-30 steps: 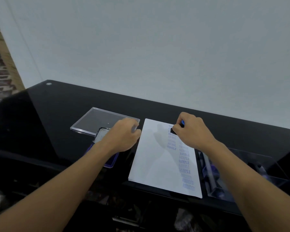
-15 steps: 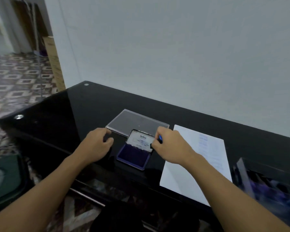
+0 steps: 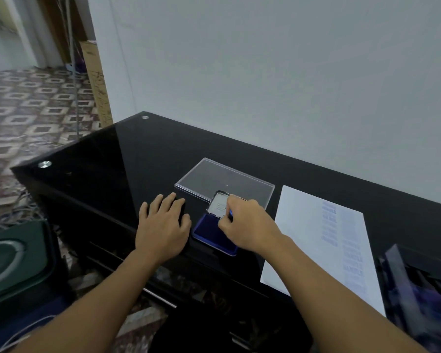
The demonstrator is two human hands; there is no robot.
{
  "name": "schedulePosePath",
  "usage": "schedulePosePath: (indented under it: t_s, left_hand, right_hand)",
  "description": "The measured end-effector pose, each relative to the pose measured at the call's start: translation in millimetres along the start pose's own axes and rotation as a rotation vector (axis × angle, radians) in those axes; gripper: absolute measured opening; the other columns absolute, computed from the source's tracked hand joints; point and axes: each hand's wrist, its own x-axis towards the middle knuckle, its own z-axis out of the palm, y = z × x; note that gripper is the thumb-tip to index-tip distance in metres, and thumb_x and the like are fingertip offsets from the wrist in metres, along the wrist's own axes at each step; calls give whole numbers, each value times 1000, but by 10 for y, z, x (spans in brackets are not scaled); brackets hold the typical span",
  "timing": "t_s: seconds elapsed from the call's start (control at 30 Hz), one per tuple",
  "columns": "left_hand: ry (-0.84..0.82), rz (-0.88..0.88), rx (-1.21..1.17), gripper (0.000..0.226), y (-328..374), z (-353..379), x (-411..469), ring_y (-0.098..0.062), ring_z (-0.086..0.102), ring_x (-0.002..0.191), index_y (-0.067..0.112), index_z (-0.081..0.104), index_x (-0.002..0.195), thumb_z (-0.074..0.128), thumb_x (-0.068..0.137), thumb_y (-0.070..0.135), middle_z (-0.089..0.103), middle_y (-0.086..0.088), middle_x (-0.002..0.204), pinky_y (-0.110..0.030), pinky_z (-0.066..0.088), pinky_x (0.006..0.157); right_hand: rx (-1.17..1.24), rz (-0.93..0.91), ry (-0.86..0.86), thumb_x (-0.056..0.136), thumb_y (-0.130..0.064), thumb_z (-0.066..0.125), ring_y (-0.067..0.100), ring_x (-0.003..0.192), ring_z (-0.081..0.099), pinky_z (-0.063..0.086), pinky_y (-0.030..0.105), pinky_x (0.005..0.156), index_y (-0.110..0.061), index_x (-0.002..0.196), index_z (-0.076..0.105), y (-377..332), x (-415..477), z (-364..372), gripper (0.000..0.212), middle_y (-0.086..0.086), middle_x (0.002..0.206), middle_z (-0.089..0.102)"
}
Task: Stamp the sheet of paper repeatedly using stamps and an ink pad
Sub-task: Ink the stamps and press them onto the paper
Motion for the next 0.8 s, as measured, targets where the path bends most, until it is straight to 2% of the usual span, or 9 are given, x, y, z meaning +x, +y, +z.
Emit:
schedulePosePath:
  t_s: [0.1, 0.23, 0.3, 0.57, 0.73, 0.8]
  left_hand:
    - [10, 11, 12, 51, -14, 8, 2, -21, 15, 150, 29, 37, 149, 33, 101, 44, 27, 3, 161, -50, 8, 122]
    - [21, 3, 21, 51, -11, 37, 1, -21, 17, 150, 29, 39, 148, 34, 100, 45, 30, 4, 160, -49, 8, 121]
    - [30, -4, 28, 50, -7, 44, 6, -21, 19, 149, 29, 41, 147, 35, 100, 45, 31, 4, 159, -50, 10, 121]
    - [53, -26, 41, 49, 10, 44, 4, -20, 21, 148, 29, 44, 145, 37, 98, 46, 34, 5, 157, -48, 11, 121]
    - [48, -28, 43, 50, 12, 42, 5, -20, 20, 148, 30, 43, 145, 36, 98, 46, 34, 5, 157, -48, 11, 121]
    - [49, -32, 44, 50, 16, 42, 8, -19, 20, 148, 30, 43, 145, 36, 98, 47, 33, 5, 158, -48, 11, 121]
  right_hand:
    - [-42, -6, 17, 96, -29, 52, 17, 76, 56, 38, 23, 53, -25, 84, 41, 5, 8, 93, 16, 0, 89, 61]
    - [-36, 25, 35, 96, -31, 50, 21, 80, 63, 55, 33, 63, -25, 87, 43, 8, 35, 205, 13, 4, 91, 66]
    - [-43, 28, 49, 96, -32, 49, 22, 81, 64, 59, 38, 68, -24, 89, 44, 9, 46, 226, 12, 5, 93, 68]
    - [-35, -6, 108, 100, -28, 43, 19, 72, 59, 49, 31, 60, -25, 85, 38, 33, 49, 288, 16, -2, 83, 60]
    - [-25, -22, 117, 101, -29, 44, 18, 78, 62, 54, 31, 63, -28, 90, 39, 28, 66, 286, 12, 1, 94, 68]
    - [-25, -19, 120, 101, -29, 43, 18, 75, 60, 51, 30, 62, -28, 89, 37, 30, 53, 289, 13, 2, 93, 68]
